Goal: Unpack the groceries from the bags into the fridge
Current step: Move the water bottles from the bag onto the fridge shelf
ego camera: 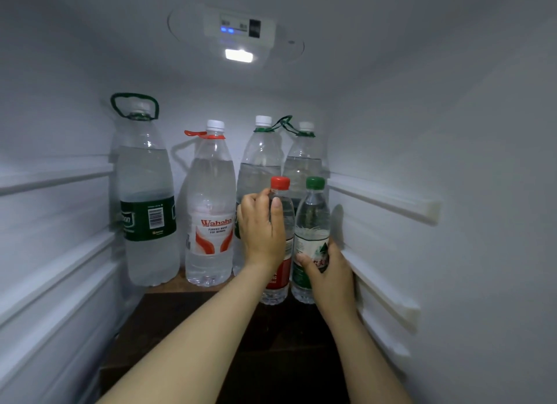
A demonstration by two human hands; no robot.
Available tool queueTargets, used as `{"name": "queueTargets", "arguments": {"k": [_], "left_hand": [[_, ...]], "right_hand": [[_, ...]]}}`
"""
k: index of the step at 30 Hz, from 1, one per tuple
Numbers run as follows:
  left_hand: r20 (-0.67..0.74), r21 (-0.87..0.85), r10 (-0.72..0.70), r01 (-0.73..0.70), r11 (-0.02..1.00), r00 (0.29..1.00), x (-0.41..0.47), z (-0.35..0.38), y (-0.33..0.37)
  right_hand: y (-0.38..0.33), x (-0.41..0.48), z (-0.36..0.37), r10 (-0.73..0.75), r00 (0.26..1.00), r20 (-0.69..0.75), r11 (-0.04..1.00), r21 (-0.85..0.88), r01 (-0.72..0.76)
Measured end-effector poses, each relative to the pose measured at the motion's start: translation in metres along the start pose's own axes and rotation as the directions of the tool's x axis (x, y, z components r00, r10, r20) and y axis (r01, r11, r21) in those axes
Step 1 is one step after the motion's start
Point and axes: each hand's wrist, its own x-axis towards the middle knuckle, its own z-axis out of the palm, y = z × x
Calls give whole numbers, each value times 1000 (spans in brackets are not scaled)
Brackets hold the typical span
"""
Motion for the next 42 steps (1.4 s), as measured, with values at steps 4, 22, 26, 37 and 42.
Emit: {"name": "queueTargets", "arguments": {"k": [4,22,26,37,42], "left_hand": [[135,45,-10,4,999,991,2,-13,1],[469,59,194,-250,966,861,-51,-143,85],[552,-35,288,-324,946,782,-66,-168,115],[595,-400,528,-347,848,606,-116,-184,218],[577,-530,615,-326,783,537,-146,-177,262]], "right_hand": [[-7,-4,-5,48,998,48,999,-2,-48],[-108,-106,-106,11,996,91,829,-557,41],[-140,-142,-145,-66,995,71,760,-642,96],[-224,-250,-263,-152,988,-19,516,-855,62],[-239,-288,-308,-141,985,-104,410,-911,-37]]}}
